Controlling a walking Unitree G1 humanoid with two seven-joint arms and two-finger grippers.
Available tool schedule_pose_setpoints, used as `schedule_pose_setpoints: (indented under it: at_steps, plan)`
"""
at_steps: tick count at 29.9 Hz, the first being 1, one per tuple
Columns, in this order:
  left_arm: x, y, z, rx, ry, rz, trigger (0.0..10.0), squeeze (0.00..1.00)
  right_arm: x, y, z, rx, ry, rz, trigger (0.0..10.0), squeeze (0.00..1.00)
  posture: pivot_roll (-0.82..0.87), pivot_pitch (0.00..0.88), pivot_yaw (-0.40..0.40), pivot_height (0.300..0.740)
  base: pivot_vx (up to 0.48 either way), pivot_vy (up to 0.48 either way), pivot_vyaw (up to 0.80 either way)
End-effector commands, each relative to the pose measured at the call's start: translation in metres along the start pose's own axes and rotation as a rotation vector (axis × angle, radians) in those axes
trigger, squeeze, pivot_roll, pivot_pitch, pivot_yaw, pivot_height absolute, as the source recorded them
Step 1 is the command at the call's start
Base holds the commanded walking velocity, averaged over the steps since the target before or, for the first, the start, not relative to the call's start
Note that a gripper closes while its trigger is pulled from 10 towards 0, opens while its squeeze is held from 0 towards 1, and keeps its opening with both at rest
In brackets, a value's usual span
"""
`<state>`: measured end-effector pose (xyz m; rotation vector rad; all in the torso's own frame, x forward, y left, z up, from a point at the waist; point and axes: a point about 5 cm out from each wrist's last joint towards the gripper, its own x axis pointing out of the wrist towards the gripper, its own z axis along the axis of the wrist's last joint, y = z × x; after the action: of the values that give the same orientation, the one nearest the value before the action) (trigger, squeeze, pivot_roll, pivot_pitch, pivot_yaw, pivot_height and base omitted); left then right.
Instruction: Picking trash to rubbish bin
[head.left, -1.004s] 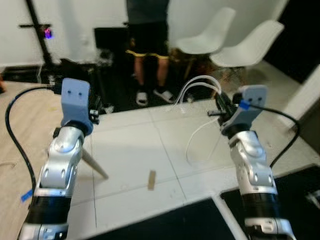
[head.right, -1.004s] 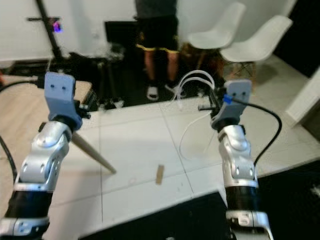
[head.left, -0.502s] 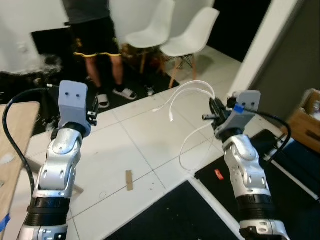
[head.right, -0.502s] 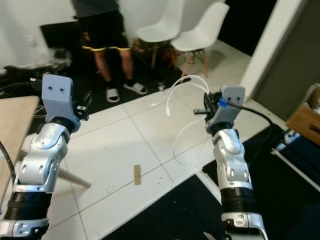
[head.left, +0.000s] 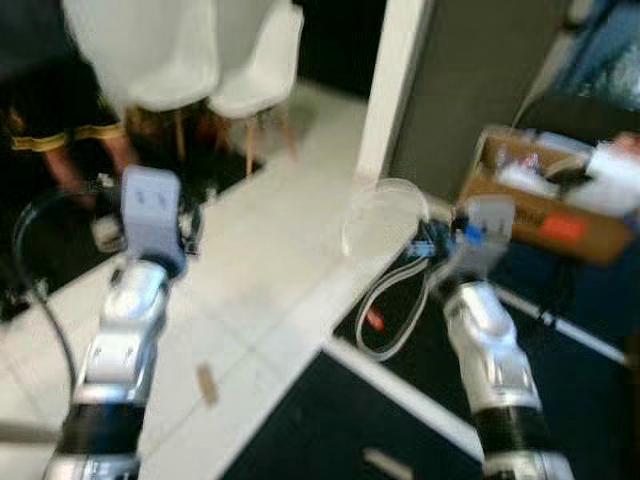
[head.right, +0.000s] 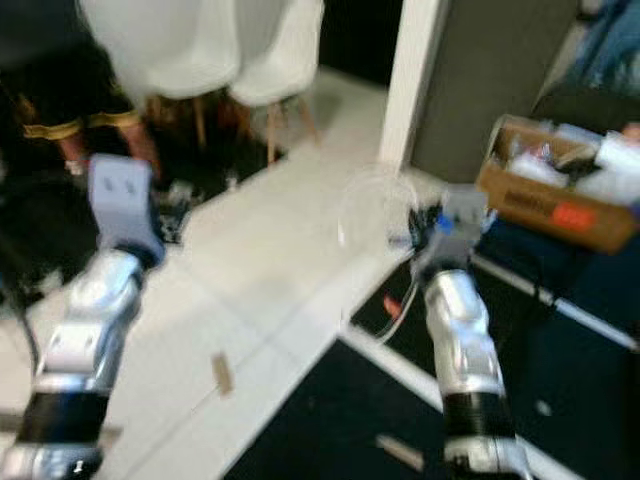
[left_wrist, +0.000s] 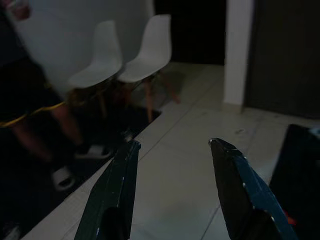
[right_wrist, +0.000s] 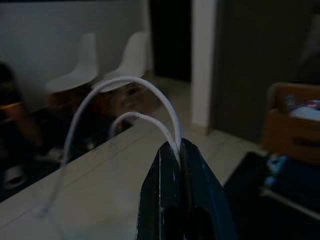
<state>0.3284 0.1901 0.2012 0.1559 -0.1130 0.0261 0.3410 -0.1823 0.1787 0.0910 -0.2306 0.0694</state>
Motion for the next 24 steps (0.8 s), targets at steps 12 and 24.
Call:
schedule_pose_setpoints:
  at_steps: [12, 24]
  plan:
    - [-0.014, -0.002, -0.029, 0.010, 0.082, 0.009, 10.0, 0.00, -0.010, 0.004, -0.020, 0.029, 0.073, -0.011, 10.0, 0.00, 0.05, 0.077, -0.008, 0.740, 0.000, 0.000, -0.80]
    - [-0.014, 0.000, -0.029, 0.012, 0.087, 0.008, 10.0, 0.00, -0.010, 0.006, -0.021, 0.037, 0.081, -0.011, 10.0, 0.00, 0.04, 0.089, -0.010, 0.740, 0.000, 0.000, -0.80]
